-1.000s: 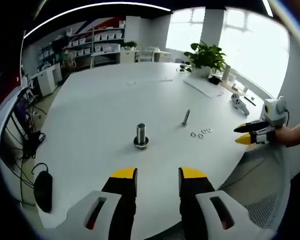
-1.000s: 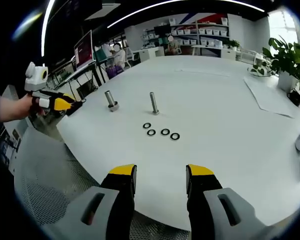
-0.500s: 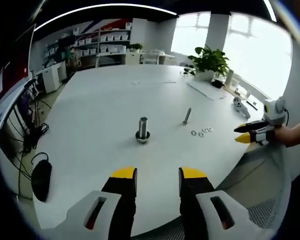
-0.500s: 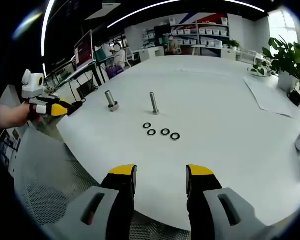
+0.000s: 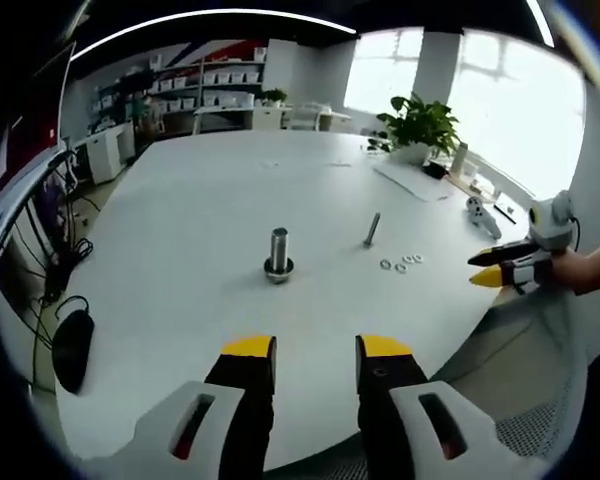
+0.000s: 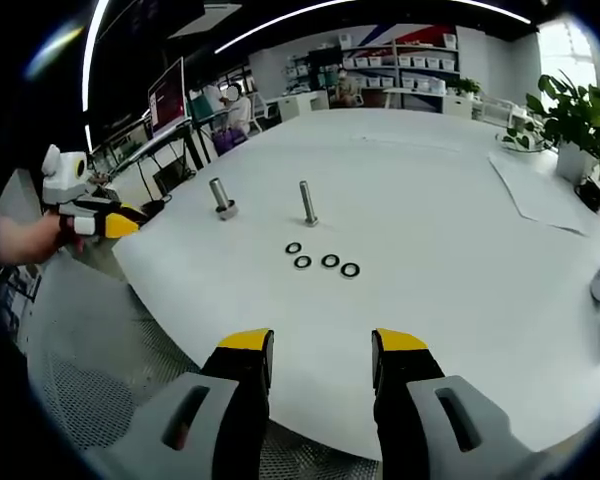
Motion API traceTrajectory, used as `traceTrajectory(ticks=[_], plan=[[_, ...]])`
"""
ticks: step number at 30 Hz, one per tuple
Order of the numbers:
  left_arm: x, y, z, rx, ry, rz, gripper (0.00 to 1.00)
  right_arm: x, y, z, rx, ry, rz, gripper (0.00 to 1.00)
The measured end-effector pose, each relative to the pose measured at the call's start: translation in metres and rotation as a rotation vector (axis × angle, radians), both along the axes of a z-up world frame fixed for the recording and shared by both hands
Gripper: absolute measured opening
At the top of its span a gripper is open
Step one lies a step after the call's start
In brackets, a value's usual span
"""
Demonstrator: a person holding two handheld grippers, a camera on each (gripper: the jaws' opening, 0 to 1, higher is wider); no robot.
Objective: Place the washer onto the threaded stud by aligning its center hole with the stud, sliding it down to the base, and recovering from edge contact or off-axis alignment until the washer reaches the visible bottom stop.
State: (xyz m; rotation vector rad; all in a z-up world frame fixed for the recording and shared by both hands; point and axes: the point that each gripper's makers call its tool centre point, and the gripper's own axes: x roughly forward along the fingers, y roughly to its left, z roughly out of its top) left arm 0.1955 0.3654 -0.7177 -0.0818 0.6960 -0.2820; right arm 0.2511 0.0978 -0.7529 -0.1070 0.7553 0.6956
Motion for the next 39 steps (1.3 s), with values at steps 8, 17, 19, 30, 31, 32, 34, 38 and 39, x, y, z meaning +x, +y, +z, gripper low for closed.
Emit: traceTrajectory(ticks=[8, 17, 19, 30, 31, 32, 34, 38, 39], plan=[[-0.004, -0.001, -0.002, 0.02, 0.0, -0.005, 0.29, -0.001, 0.001, -0.001, -0.002, 0.003, 0.008, 0.42], [-0.011, -0.002, -0.013, 0.085, 0.003, -0.048, 0.28, -0.001, 0.002, -0.001, 0.0, 0.005, 0.013, 0.42], [-0.015, -0.001, -0.017, 0.095, 0.015, -0.057, 0.28, -0.002, 0.002, -0.001, -0.003, 0.006, 0.016, 0.42], [-0.01, 0.003, -0.015, 0.065, -0.009, -0.022, 0.28, -0.002, 0.003, -0.002, -0.006, 0.009, 0.021, 0.42], [-0.011, 0.003, -0.015, 0.06, -0.006, -0.023, 0.29, -0.002, 0.002, -0.003, -0.007, 0.01, 0.02, 0.42], [-0.011, 0.001, -0.016, 0.058, -0.002, -0.027, 0.29, -0.002, 0.002, -0.003, -0.006, 0.012, 0.018, 0.42], [-0.012, 0.001, -0.02, 0.072, 0.01, -0.037, 0.29, -0.003, 0.002, -0.003, -0.007, 0.011, 0.018, 0.42], [-0.012, 0.001, -0.02, 0.071, 0.005, -0.041, 0.29, -0.003, 0.003, -0.003, -0.007, 0.011, 0.02, 0.42], [-0.012, 0.0, -0.02, 0.067, 0.006, -0.041, 0.29, -0.003, 0.003, -0.003, -0.007, 0.012, 0.019, 0.41]])
